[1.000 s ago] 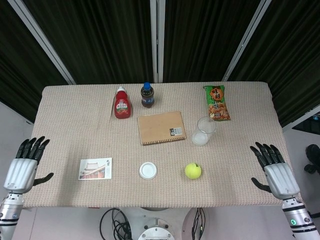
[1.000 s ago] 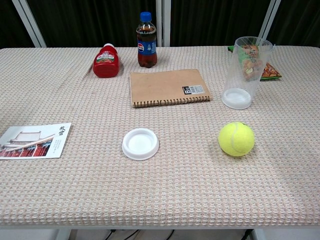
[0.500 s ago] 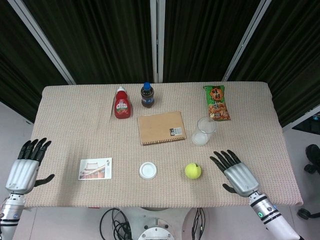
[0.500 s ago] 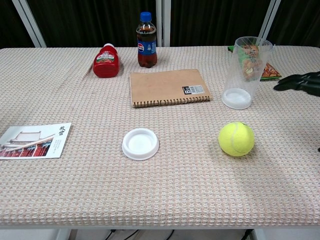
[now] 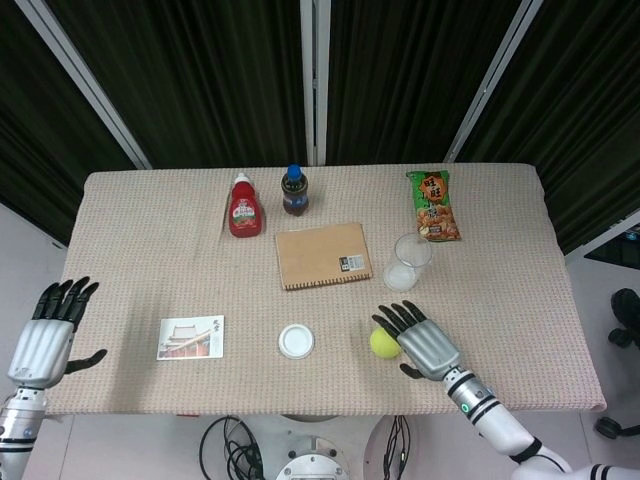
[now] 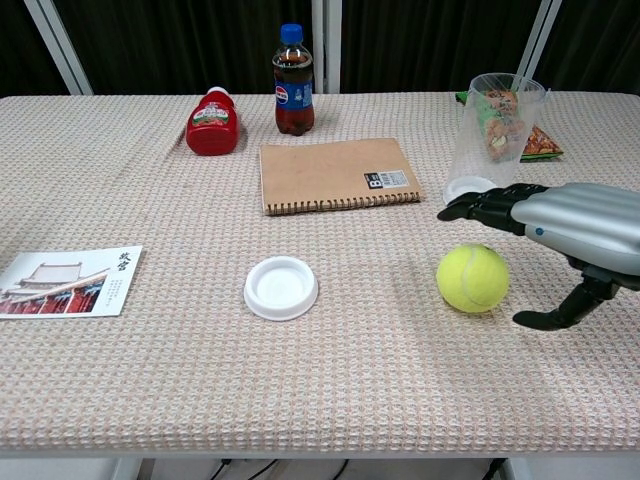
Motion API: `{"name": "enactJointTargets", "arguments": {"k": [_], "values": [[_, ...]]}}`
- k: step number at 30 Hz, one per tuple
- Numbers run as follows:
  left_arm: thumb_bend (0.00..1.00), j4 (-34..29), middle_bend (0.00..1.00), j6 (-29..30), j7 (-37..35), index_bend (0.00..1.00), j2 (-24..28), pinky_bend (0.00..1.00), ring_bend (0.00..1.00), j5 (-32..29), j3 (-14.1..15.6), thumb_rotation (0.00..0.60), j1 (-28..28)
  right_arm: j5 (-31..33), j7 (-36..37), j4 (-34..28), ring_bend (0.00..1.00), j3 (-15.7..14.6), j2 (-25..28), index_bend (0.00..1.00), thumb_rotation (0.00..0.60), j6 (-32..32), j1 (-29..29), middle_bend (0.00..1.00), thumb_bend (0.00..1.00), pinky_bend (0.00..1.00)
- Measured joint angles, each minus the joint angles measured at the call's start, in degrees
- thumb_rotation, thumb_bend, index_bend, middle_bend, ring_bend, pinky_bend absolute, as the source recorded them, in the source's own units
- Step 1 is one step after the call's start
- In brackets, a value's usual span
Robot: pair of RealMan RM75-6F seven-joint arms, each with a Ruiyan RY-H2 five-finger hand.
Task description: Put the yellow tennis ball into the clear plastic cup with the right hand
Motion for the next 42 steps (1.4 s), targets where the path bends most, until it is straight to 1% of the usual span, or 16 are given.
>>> {"name": "enactJointTargets", "arguments": {"k": [2, 4, 7, 8, 11, 13, 15, 19, 23, 26, 29, 33, 35, 39, 40, 42], "values": [[0.01, 0.1, 0.03, 0.1, -0.1, 0.07, 0.0, 0.0, 0.0, -0.2, -0.1, 0.6, 0.1, 0.9, -0.4, 0.5, 0.0, -0.1, -1.1, 0.0, 0.6, -0.2, 0.6, 0.0, 0.19, 0.1], [0.01, 0.1, 0.03, 0.0, 0.2, 0.07, 0.1, 0.0, 0.0, -0.5, -0.1, 0.6, 0.2, 1.3, -0.8, 0.7, 0.01, -0.2, -1.9, 0.0, 0.6, 0.0, 0.8, 0.02, 0.2, 0.15], [0.01, -0.1, 0.03, -0.3, 0.2, 0.07, 0.4, 0.0, 0.0, -0.9, 0.0, 0.6, 0.3, 1.4, -1.6, 0.9, 0.08, -0.5, -2.6, 0.0, 0.6, 0.8, 1.1, 0.07, 0.21, 0.26], [0.01, -0.1, 0.03, -0.4, 0.2, 0.07, 0.4, 0.0, 0.0, -1.0, 0.0, 0.6, 0.3, 1.4, -1.9, 1.0, 0.11, -0.7, -2.7, 0.0, 0.6, 0.9, 1.2, 0.09, 0.21, 0.31], [0.01, 0.0, 0.03, -0.4, -0.2, 0.07, 0.3, 0.0, 0.0, -1.1, -0.1, 0.6, 0.3, 1.5, -3.0, 1.0, 0.17, -1.2, -2.7, 0.01, 0.6, 1.0, 1.5, 0.14, 0.22, 0.39], [0.01, 0.3, 0.03, -0.5, -0.3, 0.07, 0.2, 0.0, 0.0, -1.1, -0.1, 0.6, 0.3, 1.7, -4.2, 1.0, 0.2, -1.5, -2.8, 0.04, 0.6, 1.3, 1.6, 0.19, 0.22, 0.42], [0.01, 0.6, 0.03, -0.5, -0.3, 0.07, 0.0, 0.0, 0.0, -1.2, -0.1, 0.6, 0.3, 2.1, -5.4, 0.9, 0.26, -1.8, -2.8, 0.12, 0.6, 1.5, 1.8, 0.25, 0.24, 0.46], [0.01, 0.9, 0.03, -0.6, -0.4, 0.07, -0.1, 0.0, 0.0, -1.1, -0.1, 0.6, 0.3, 3.2, -7.7, 0.9, 0.35, -2.1, -3.2, 0.28, 0.6, 2.8, 1.9, 0.33, 0.28, 0.52], [0.01, 1.5, 0.03, -0.7, -0.3, 0.07, -0.1, 0.0, 0.0, -1.1, 0.0, 0.6, 0.3, 2.9, -9.2, 1.5, 0.47, -2.4, -4.0, 0.44, 0.6, 5.4, 1.5, 0.47, 0.33, 0.6], [0.01, 1.7, 0.03, -0.7, -0.8, 0.07, -0.2, 0.0, 0.0, -1.1, 0.0, 0.6, 0.3, 1.7, -9.2, 1.7, 0.51, -2.4, -4.2, 0.51, 0.6, 7.3, 1.2, 0.51, 0.34, 0.64], [0.01, 1.9, 0.03, -0.7, -1.3, 0.07, -0.2, 0.0, 0.0, -1.2, 0.0, 0.6, 0.4, 0.3, -7.7, 1.1, 0.52, -2.0, -3.4, 0.53, 0.6, 8.6, 1.1, 0.52, 0.34, 0.65], [0.01, 2.0, 0.03, -0.3, -1.8, 0.07, 0.0, 0.0, 0.0, -1.2, -0.2, 0.6, 0.4, -2.2, -4.3, -1.9, 0.52, -0.2, -0.6, 0.54, 0.6, 12.0, 0.9, 0.52, 0.34, 0.65], [0.01, 1.8, 0.03, -0.2, -1.9, 0.07, 0.3, 0.0, 0.0, -1.1, -0.2, 0.6, 0.5, -3.6, -2.2, -4.6, 0.52, 1.5, 1.6, 0.53, 0.6, 14.2, 0.8, 0.52, 0.34, 0.65], [0.01, 1.1, 0.03, -0.3, -2.1, 0.07, 1.2, 0.0, 0.0, -0.5, 0.0, 0.6, 0.4, -5.2, -0.3, -7.9, 0.52, 6.0, 6.0, 0.53, 0.6, 18.8, 0.7, 0.52, 0.35, 0.65], [0.01, 0.8, 0.03, -0.2, -2.0, 0.07, 1.4, 0.0, 0.0, -0.3, 0.1, 0.6, 0.4, -4.8, -0.5, -8.6, 0.52, 7.4, 7.1, 0.52, 0.6, 19.5, 0.8, 0.52, 0.35, 0.65], [0.01, 0.5, 0.03, 0.0, -1.8, 0.07, 1.6, 0.0, 0.0, 0.0, 0.1, 0.6, 0.4, -3.3, -1.3, -9.2, 0.52, 9.0, 8.0, 0.52, 0.6, 19.5, 1.3, 0.52, 0.35, 0.65]]}}
